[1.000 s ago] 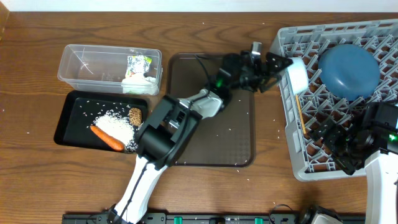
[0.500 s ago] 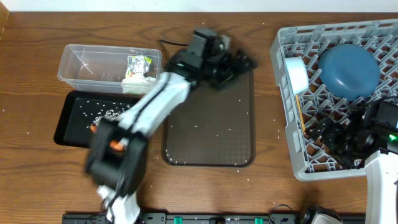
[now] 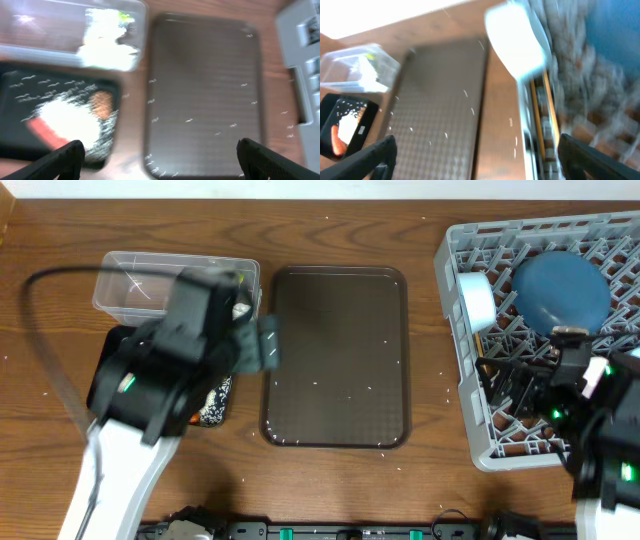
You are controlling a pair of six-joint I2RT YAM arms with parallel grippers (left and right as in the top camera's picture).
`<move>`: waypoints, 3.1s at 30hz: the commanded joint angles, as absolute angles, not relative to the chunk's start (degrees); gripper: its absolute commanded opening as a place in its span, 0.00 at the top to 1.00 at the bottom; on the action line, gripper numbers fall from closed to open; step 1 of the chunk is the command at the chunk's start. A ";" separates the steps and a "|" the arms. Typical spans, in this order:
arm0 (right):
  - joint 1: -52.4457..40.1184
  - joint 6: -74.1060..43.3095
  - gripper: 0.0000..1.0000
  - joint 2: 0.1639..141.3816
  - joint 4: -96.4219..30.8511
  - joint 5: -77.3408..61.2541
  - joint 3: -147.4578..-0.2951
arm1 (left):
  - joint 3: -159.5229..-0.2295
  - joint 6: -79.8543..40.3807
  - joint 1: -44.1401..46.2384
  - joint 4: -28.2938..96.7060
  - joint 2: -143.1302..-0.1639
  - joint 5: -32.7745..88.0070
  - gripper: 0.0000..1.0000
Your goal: Sort waste into correct bins and load items into the dishwasher rack
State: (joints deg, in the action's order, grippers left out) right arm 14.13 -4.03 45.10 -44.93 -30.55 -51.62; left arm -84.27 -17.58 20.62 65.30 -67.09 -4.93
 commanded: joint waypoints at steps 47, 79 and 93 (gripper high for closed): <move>1.69 18.28 0.01 13.63 -34.39 -29.34 -32.99 | -84.62 -15.49 20.36 70.50 -53.47 -12.91 0.02; 1.43 18.04 0.01 0.30 -2.33 -30.00 -0.27 | -84.62 -15.49 20.36 70.50 -53.47 -12.91 0.02; 1.43 18.04 0.01 0.32 -2.33 -30.00 -0.30 | -84.62 -15.49 20.36 70.50 -53.47 -12.91 0.02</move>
